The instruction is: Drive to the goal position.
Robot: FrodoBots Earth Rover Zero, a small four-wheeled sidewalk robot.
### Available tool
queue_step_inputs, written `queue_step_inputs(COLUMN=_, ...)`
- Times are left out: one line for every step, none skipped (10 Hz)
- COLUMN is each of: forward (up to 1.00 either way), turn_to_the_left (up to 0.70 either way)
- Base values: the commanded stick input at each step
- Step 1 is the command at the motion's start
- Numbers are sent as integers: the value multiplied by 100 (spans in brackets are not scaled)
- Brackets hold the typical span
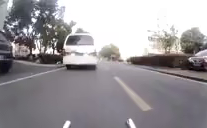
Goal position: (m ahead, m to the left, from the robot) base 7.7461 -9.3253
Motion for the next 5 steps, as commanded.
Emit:
queue_step_inputs(forward=70, turn_to_the_left=-14)
queue_step_inputs(forward=70, turn_to_the_left=-14)
queue_step_inputs(forward=70, turn_to_the_left=-14)
queue_step_inputs(forward=70, turn_to_the_left=-14)
queue_step_inputs(forward=70, turn_to_the_left=-14)
